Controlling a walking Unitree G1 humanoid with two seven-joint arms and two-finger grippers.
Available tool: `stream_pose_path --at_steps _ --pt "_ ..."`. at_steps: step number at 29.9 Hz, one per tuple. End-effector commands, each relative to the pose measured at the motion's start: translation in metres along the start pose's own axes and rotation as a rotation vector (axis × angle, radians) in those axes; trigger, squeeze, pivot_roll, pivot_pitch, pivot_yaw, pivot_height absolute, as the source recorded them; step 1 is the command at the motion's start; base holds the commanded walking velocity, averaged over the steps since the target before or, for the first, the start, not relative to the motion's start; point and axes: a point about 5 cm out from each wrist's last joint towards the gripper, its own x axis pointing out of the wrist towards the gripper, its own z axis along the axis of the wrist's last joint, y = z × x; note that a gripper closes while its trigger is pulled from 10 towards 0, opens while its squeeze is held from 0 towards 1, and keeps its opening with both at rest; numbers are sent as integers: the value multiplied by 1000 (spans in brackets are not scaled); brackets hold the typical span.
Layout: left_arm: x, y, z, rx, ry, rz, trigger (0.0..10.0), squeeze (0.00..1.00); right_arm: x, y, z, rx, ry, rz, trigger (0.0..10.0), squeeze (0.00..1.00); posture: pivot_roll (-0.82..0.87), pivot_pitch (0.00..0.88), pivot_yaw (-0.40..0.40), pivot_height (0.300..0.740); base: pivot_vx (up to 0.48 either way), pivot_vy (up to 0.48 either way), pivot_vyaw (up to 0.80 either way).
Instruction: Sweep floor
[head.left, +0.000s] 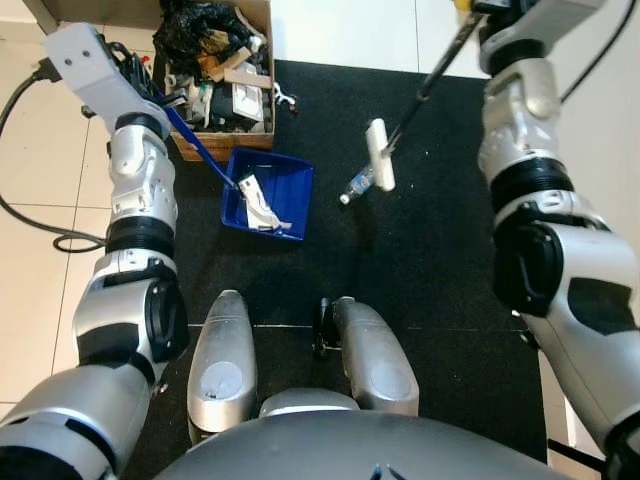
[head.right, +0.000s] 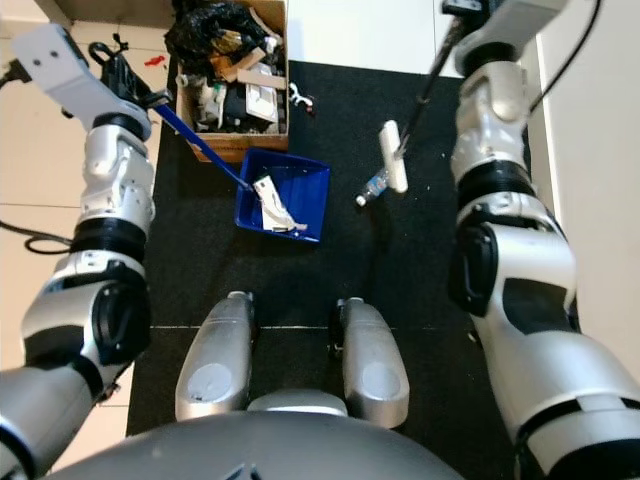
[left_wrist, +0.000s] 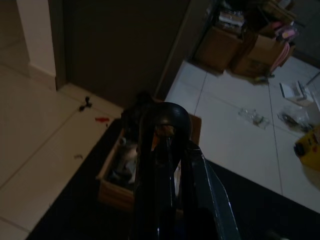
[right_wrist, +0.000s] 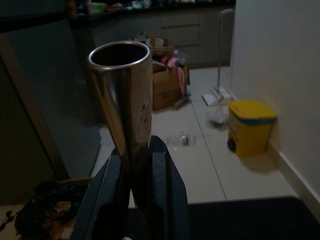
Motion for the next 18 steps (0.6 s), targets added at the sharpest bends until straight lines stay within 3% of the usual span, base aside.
stream_pose_path --at_steps 1,8,18 --pt "-7 -6 -11 -53 56 -11 10000 0 -4 -9 4 10 -35 -20 10000 0 140 78 -104 740 0 0 0" --pt "-7 -22 21 -42 -6 -69 10000 0 -20 -26 -7 12 -14 -71 10000 0 142 71 -94 740 0 0 0" --pt "-12 -54 56 23 -112 -181 10000 0 -22 -27 -6 14 -18 -85 10000 0 144 55 -82 740 0 0 0"
